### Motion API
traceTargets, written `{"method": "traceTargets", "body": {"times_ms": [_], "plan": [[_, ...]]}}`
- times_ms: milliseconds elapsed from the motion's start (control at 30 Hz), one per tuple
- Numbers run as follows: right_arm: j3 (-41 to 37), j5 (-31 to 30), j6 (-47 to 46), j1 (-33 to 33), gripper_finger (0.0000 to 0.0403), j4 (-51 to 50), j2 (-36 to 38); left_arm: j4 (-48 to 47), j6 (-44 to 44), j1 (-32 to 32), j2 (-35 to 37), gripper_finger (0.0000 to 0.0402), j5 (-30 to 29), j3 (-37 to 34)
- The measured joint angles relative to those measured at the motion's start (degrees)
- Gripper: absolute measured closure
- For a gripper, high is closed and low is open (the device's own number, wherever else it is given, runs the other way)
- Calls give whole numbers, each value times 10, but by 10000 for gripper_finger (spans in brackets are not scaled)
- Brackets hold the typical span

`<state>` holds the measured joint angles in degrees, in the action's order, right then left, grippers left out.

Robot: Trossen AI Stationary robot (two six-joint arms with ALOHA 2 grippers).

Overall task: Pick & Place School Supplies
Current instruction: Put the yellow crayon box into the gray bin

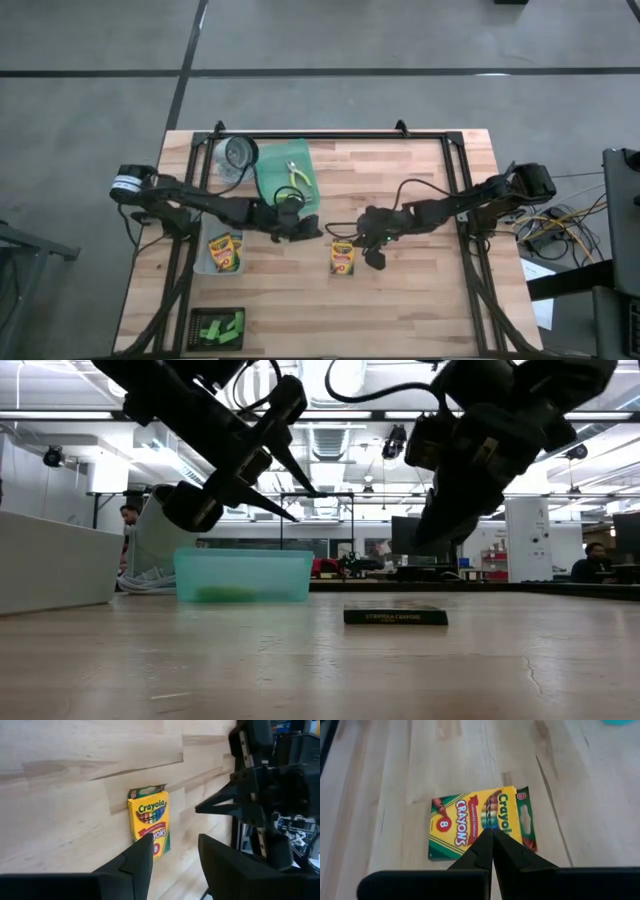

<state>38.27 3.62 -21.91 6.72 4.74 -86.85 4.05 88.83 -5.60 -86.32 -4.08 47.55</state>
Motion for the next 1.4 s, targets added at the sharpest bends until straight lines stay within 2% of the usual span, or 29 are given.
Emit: {"method": "traceTargets", "body": {"times_ms": [200, 367, 800, 1100, 1400], "plan": [[-30, 8, -6, 2, 394, 16, 0, 4, 7, -12, -13, 241, 3, 0], [-33, 12, -6, 2, 394, 19, 0, 30, 13, -22, -68, 241, 41, 8], [-46, 15, -4, 16, 394, 53, 1, 54, -3, -22, -191, 241, 110, 104], [-63, 9, -1, 16, 394, 98, -10, 29, -5, -17, -194, 241, 119, 110], [-52, 48, -6, 15, 394, 188, -109, -30, -20, -14, -183, 241, 121, 108]]}}
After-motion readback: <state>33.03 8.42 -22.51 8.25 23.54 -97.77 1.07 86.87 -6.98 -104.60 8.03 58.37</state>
